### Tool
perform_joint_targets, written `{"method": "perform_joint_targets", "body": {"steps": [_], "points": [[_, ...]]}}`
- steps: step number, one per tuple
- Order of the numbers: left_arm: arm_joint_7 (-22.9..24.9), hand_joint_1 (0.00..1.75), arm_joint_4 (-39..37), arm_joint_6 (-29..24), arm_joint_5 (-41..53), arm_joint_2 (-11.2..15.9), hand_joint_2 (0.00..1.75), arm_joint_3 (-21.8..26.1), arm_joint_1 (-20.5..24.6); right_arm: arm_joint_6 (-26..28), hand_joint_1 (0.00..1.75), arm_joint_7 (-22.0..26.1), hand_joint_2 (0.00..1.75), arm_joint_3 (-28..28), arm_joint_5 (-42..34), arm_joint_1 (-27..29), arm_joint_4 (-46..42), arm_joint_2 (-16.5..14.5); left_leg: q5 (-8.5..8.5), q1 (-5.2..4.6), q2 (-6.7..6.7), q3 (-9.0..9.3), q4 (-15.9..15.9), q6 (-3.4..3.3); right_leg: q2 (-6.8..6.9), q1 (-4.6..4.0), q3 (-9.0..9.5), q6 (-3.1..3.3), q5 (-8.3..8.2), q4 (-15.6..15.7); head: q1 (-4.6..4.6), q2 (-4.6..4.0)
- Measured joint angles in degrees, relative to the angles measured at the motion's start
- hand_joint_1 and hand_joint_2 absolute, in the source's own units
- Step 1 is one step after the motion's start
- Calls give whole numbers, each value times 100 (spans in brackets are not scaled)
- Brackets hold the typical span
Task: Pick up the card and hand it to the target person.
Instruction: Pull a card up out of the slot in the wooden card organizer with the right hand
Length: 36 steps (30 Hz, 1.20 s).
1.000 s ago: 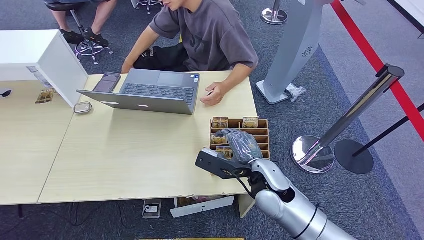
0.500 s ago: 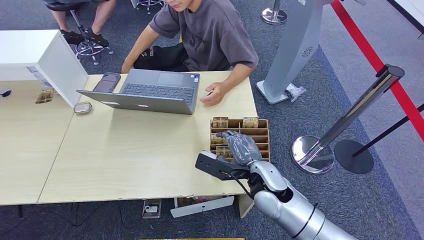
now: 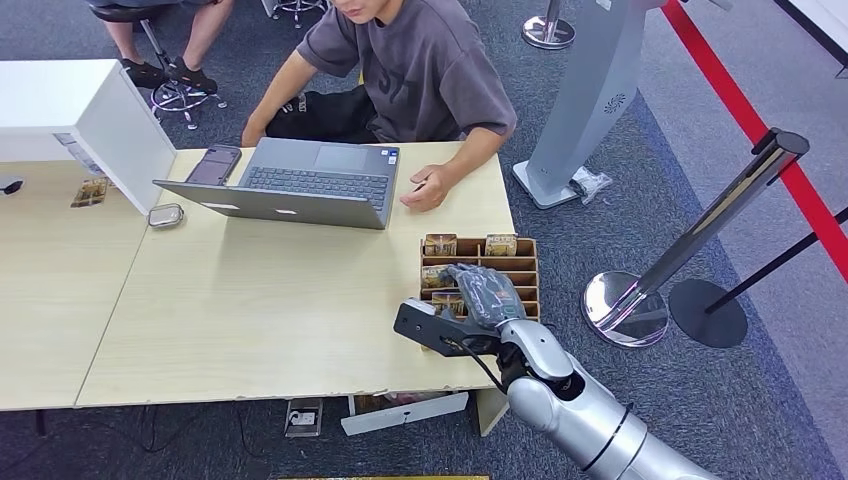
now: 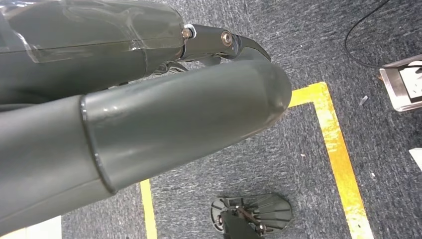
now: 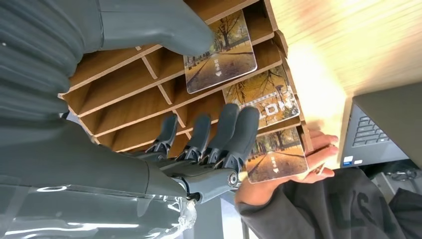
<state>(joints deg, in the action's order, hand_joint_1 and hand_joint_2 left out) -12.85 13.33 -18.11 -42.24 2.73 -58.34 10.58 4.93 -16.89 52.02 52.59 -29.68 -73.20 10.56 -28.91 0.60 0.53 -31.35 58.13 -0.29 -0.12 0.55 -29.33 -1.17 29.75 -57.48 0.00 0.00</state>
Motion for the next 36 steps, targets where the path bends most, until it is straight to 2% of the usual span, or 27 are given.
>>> {"method": "perform_joint_targets", "body": {"steps": [20, 36], "points": [[32, 0, -2, -21, 121, 53, 0, -18, 9, -24, 88, -49, 175, 9, -20, 50, -32, -30, 1, 0, -1, -2, 0, 1, -1, 0, -4, 1, -1, -1, 0, 0], [42, 0, -14, 19, 174, 37, 0, -28, -10, 13, 115, -18, 175, -8, -34, 55, -16, -36, 3, 0, -4, -2, -3, 1, -3, 0, -4, 1, -4, 2, 0, 0]]}}
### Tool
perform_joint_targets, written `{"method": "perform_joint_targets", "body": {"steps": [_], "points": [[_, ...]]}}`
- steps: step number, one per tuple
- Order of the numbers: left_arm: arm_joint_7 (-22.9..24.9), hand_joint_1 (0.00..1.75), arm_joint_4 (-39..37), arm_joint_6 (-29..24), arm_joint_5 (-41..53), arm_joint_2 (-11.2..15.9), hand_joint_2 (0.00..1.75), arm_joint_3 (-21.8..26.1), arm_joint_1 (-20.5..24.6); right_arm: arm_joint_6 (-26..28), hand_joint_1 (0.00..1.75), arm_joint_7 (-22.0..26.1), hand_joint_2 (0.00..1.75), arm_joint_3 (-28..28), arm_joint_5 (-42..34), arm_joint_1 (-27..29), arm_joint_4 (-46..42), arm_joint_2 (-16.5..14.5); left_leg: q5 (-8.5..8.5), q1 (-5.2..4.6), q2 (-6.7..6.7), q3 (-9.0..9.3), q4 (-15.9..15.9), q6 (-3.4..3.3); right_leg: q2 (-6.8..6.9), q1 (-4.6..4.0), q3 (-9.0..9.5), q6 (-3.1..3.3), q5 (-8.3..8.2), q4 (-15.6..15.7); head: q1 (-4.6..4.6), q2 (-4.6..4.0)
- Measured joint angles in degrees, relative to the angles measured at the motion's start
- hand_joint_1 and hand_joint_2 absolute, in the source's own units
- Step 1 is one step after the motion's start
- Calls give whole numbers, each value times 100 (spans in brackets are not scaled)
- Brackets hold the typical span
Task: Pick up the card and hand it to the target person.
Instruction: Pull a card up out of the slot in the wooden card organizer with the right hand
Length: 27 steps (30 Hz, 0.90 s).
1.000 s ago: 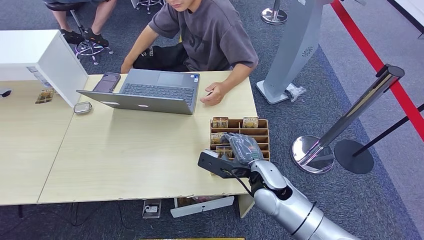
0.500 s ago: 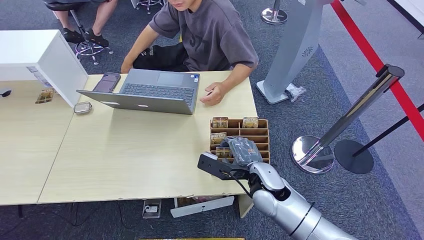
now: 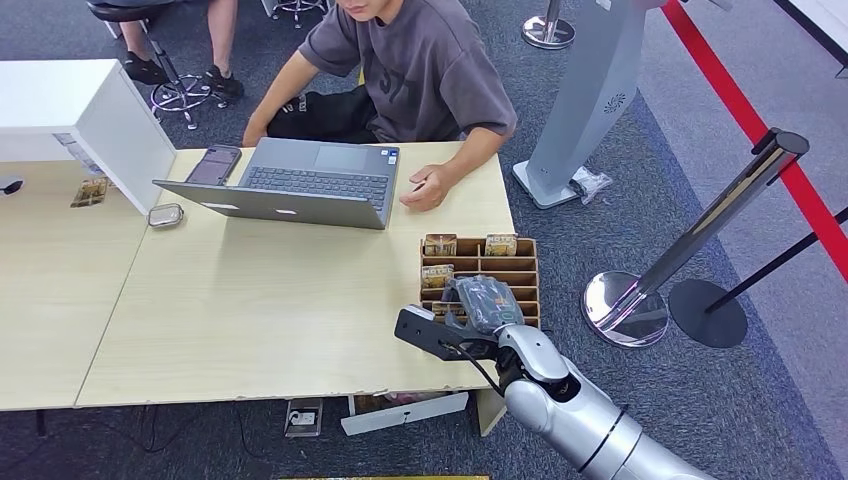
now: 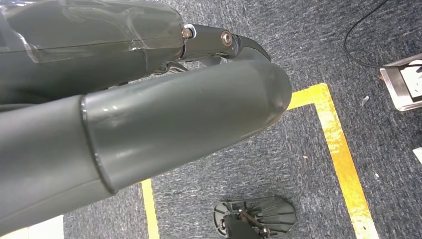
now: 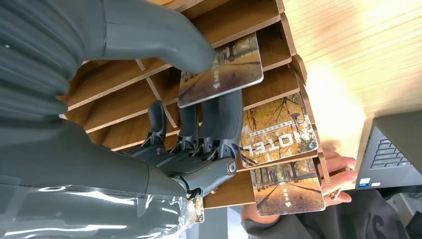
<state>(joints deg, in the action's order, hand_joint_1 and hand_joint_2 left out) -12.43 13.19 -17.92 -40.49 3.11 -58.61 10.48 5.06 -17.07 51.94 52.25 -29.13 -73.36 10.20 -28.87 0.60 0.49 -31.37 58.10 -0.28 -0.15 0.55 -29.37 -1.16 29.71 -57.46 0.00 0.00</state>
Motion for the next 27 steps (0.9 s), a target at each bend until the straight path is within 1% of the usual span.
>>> {"method": "perform_joint_targets", "body": {"steps": [2, 4, 6, 11, 12, 16, 23, 27], "points": [[6, 0, -4, 3, 6, 0, 0, 5, 1, 11, 118, 13, 175, 8, 0, -2, 36, -15, 0, 0, 0, 1, -1, 0, 0, 0, 1, 0, 0, 1, 0, 0], [21, 0, -6, 6, 5, 1, 0, 10, 4, -5, 117, 14, 175, 22, 1, -13, 72, -28, -2, 0, 1, 1, 1, 0, 1, 0, 1, 0, 2, -2, 0, 0], [27, 0, -6, 13, 12, 4, 0, 14, 6, -65, 114, 14, 175, 60, 6, -58, 131, -46, -2, 0, 1, 1, 2, 0, 1, 0, 1, 0, 3, -2, 0, 0], [-11, 0, -4, -34, 33, 2, 0, 23, 5, -197, 100, 2, 175, 133, 10, -134, 184, -56, -2, 0, -2, -1, 2, 1, -2, 0, -2, 0, 1, -4, 0, 0], [-12, 0, -2, -30, 31, 1, 0, 25, 4, -199, 102, 2, 175, 135, 10, -135, 185, -54, -1, 0, -2, -1, 2, 1, -2, 0, -2, 0, 1, -3, 0, 0], [-7, 0, -1, 0, 16, 7, 0, 41, -5, -208, 130, 7, 175, 129, 4, -142, 159, -27, -2, 0, 0, -1, 4, 0, -1, 0, -1, -1, 2, -4, 0, 0], [0, 0, -16, 3, 24, 27, 0, 66, -30, -225, 146, -88, 175, 35, 63, -140, -358, 196, -1, -1, -2, -4, 4, -1, -1, 1, -5, 0, 2, -5, 0, 0], [-21, 0, -17, -2, 26, 28, 0, 95, -40, -249, 150, -164, 175, -81, 103, -86, -727, 353, -4, -1, 9, -7, 9, -1, 8, 2, -4, -2, 8, -9, 0, 0]]}}
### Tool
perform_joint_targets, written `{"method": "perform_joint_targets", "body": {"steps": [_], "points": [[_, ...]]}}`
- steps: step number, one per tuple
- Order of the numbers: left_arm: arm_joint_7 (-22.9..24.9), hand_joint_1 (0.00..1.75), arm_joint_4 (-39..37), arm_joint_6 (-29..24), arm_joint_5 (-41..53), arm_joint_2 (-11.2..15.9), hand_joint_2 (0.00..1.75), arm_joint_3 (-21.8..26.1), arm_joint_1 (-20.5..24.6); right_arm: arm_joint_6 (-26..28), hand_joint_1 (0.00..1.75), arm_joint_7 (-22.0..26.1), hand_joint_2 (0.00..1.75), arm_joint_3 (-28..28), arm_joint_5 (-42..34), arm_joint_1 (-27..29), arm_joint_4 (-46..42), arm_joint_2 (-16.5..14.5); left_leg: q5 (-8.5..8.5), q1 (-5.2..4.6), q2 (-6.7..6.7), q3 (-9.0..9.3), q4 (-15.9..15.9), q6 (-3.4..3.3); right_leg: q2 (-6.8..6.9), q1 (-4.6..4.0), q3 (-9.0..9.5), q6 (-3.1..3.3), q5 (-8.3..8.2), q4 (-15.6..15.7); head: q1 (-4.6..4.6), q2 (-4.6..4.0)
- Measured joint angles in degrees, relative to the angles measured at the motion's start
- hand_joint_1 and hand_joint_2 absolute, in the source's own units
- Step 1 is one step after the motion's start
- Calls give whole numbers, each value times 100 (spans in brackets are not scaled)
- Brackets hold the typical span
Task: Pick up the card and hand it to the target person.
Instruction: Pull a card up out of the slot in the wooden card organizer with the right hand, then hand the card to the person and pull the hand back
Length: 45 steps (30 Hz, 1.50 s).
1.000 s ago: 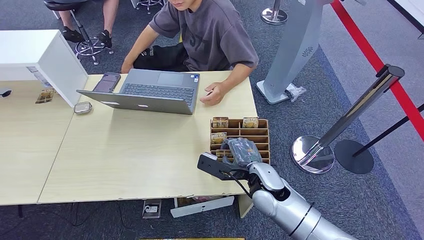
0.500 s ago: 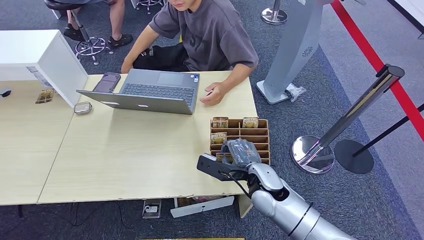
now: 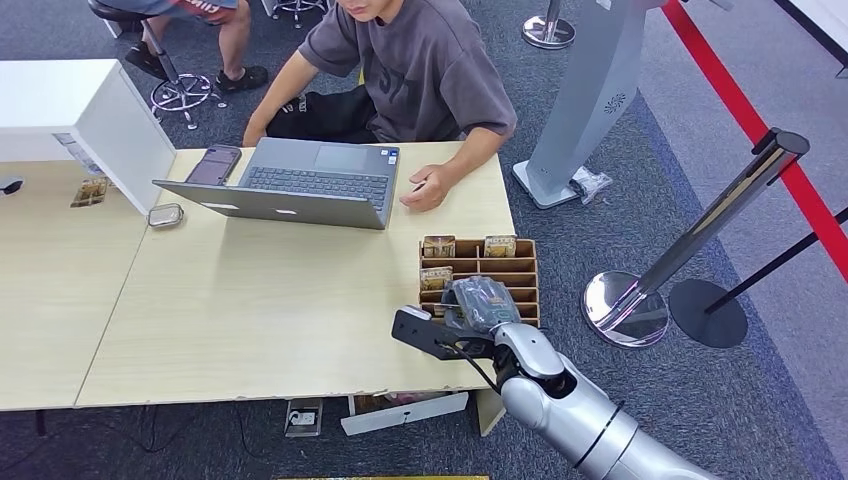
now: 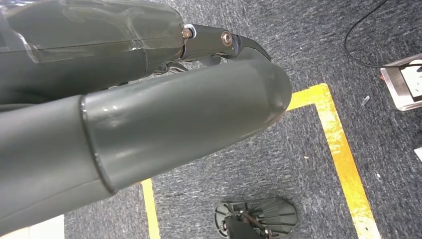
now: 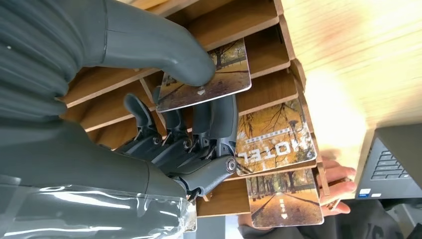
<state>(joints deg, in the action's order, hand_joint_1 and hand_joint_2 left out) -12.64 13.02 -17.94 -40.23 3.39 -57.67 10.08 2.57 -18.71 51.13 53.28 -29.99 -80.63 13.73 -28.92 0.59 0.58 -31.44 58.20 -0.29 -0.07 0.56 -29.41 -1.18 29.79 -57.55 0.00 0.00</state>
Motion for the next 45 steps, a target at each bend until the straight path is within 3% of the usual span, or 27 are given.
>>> {"method": "perform_joint_targets", "body": {"steps": [12, 22, 26, 33, 45], "points": [[-17, 0, 0, 11, 4, -12, 0, 23, -6, 3, 149, -55, 175, -103, 98, 30, -422, 141, 2, -1, 1, -1, 0, 0, 0, 1, -2, 0, -1, 0, 0, 0], [-93, 0, -37, 0, -10, -9, 0, 90, -74, -234, 159, -158, 175, -503, 183, -21, -1964, 614, -3, -2, 4, -8, 10, -1, 3, 2, -10, -1, 5, -9, 0, 0], [-114, 0, -27, 12, 16, -22, 0, 84, -59, -182, 161, -191, 175, -849, 304, -303, -2334, 768, -3, -5, 5, -19, 18, -2, 4, 6, -22, -2, 6, -19, 0, 0], [-43, 0, -10, 41, 123, -39, 0, 19, 25, 594, 161, 175, 175, -1215, 580, -848, -1218, 472, 4, -4, -7, -14, 11, -2, -9, 5, -20, -2, -4, -12, 0, 0], [58, 0, 29, 75, 291, -73, 0, -44, 137, 1663, 161, 634, 175, -1346, 509, -1369, 1212, -116, 11, -1, -24, 7, -7, -1, -27, 1, -1, -4, -19, 7, 0, 0]]}}
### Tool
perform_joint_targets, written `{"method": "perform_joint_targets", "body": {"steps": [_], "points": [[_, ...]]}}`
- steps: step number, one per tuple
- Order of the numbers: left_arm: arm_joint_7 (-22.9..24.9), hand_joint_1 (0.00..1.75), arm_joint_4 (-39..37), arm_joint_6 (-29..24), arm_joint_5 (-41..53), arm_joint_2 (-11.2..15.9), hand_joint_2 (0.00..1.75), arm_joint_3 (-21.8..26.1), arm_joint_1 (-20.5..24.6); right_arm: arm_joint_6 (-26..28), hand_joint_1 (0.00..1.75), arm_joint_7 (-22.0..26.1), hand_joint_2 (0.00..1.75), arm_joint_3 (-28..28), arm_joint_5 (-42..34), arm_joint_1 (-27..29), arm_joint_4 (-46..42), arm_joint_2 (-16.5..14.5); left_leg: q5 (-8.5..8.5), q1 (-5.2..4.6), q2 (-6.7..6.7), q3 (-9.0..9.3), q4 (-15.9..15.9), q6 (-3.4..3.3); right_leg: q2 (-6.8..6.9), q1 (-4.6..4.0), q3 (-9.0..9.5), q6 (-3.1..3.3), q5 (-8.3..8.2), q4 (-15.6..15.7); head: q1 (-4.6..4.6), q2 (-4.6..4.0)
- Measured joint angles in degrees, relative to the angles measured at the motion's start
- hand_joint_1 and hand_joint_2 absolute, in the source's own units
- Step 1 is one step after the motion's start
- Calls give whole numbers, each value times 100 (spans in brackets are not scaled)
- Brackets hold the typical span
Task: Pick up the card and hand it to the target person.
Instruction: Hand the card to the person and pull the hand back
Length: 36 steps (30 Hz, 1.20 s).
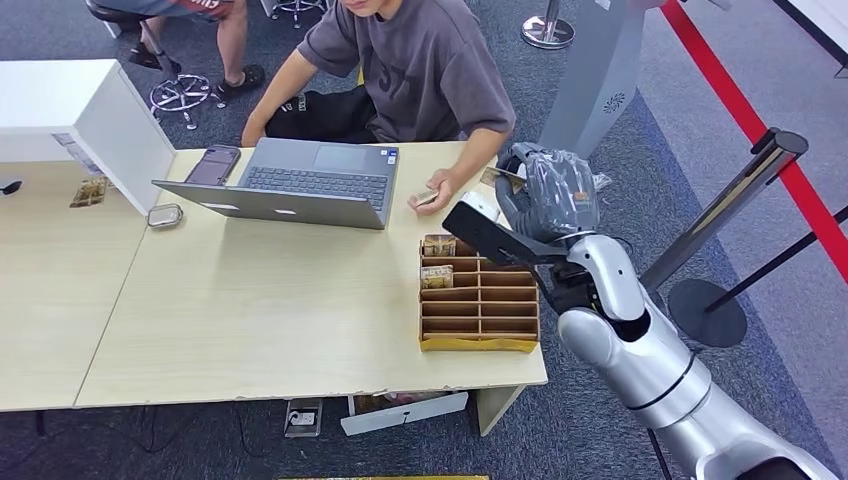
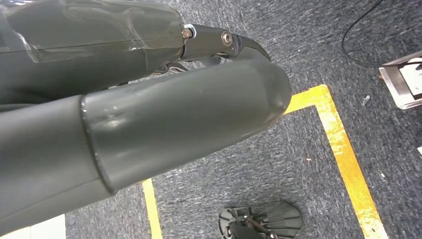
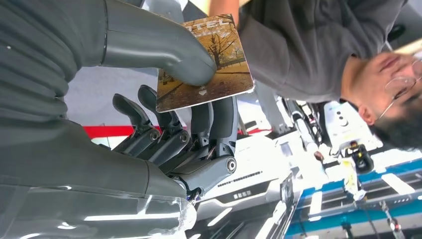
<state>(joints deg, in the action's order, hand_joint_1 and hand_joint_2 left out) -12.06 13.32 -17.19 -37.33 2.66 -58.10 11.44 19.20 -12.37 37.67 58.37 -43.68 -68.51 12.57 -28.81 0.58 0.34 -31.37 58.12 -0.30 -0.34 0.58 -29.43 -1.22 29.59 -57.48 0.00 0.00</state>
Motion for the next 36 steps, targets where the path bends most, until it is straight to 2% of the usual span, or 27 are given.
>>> {"method": "perform_joint_targets", "body": {"steps": [9, 18, 26, 28, 29, 32, 33, 36], "points": [[91, 0, 9, -3, 122, 1, 0, 11, 37, 496, 161, 264, 175, 98, -60, -220, 1507, -364, 4, 0, -5, 6, -10, 1, -4, -1, 4, 3, -5, 8, 0, 0], [90, 0, 12, 14, 133, 21, 0, 69, 26, 584, 158, 271, 175, 199, -82, -121, 1592, -551, -5, 0, 10, -2, -1, -1, 15, 0, 3, 1, 8, -1, 0, 0], [81, 0, 8, -3, 137, 4, 0, 103, 10, 621, 153, 304, 175, 213, -110, -80, 1539, -558, -5, 1, 14, -7, 2, -1, 18, -1, -1, 1, 10, -3, 0, 0], [89, 0, 3, 4, 156, 3, 0, 89, -10, 629, 140, 315, 175, 218, -120, -39, 1490, -551, -4, 2, 12, -8, 1, -1, 17, -1, -2, 0, 8, -2, 0, 0], [91, 0, 1, 8, 168, 3, 0, 79, -22, 614, 116, 321, 175, 233, -118, -16, 1465, -550, -6, 2, 15, -8, 4, -2, 18, -1, -1, -1, 11, -4, 0, 0], [98, 0, -1, 3, 190, 7, 0, 80, -42, 323, 14, 287, 175, 355, -83, 40, 1341, -516, -6, 1, 14, -6, 1, -2, 17, -1, 0, 0, 11, -2, 0, 0], [93, 0, -1, 1, 190, 9, 0, 91, -43, 220, 0, 256, 175, 394, -69, 56, 1299, -507, -5, 1, 13, -6, 0, -2, 17, -1, 0, 0, 10, -1, 0, 0], [60, 0, 5, -19, 168, 6, 0, 134, -43, 161, 0, 178, 175, 421, -66, 132, 1203, -522, -7, 2, 14, -6, 1, -1, 17, -1, 0, 1, 12, -1, 0, 0]]}}
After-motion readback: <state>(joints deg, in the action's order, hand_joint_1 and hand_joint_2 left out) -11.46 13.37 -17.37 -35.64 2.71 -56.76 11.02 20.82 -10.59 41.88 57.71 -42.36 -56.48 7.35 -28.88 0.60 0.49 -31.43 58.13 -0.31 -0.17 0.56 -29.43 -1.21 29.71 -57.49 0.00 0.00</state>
